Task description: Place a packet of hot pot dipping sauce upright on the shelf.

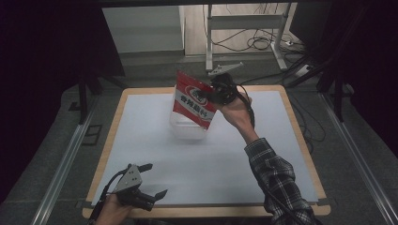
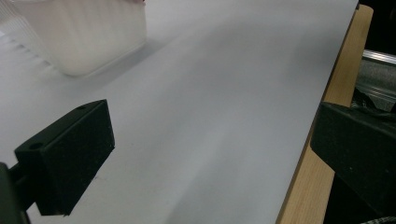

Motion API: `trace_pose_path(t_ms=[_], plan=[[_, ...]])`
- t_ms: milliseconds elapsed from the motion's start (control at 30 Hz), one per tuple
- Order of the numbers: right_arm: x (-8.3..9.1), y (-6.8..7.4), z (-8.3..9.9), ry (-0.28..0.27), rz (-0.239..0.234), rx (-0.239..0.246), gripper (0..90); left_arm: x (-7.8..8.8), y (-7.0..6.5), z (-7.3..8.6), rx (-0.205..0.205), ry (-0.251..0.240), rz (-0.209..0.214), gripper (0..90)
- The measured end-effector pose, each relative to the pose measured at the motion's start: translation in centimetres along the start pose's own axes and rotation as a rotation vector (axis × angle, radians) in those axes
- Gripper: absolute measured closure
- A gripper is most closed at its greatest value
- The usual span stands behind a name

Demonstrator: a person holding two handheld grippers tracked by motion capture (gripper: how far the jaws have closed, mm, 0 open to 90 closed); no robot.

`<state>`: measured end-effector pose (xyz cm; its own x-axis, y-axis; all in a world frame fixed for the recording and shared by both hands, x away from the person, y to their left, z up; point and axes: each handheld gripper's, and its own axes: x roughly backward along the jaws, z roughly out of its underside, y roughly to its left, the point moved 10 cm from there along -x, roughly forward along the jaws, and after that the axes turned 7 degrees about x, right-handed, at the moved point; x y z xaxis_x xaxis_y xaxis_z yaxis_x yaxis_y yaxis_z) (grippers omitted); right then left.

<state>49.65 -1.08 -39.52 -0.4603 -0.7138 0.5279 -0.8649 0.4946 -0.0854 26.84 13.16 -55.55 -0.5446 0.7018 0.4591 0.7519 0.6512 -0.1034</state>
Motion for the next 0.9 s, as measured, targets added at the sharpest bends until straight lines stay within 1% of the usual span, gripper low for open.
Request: trace_pose_path(t_ms=[133,267,433,467,733,900], plan=[[-0.7,0.0,0.2,0.015,-0.004,-0.002,87.8,0.0,0.0,0.0,0.004,-0.002,0.000,0.0],[-1.7,-0.1,0.8,0.043,-0.004,-0.002,87.8,0.0,0.0,0.0,0.001,0.001,-0.001,0.0],[-2.4,-0.1,1.1,0.060,-0.003,0.002,87.8,0.0,0.0,0.0,0.002,0.001,0.001,0.0],[-2.7,-0.1,1.2,0.068,-0.001,0.009,87.7,0.0,0.0,0.0,0.001,0.002,0.001,0.0],[-3.5,-0.5,1.7,0.081,0.008,0.004,87.8,-0.1,-0.1,0.0,0.000,0.002,0.001,0.0],[-4.1,-0.5,2.1,0.098,0.008,0.002,87.7,-0.1,-0.1,0.1,-0.009,0.009,0.000,0.0]])
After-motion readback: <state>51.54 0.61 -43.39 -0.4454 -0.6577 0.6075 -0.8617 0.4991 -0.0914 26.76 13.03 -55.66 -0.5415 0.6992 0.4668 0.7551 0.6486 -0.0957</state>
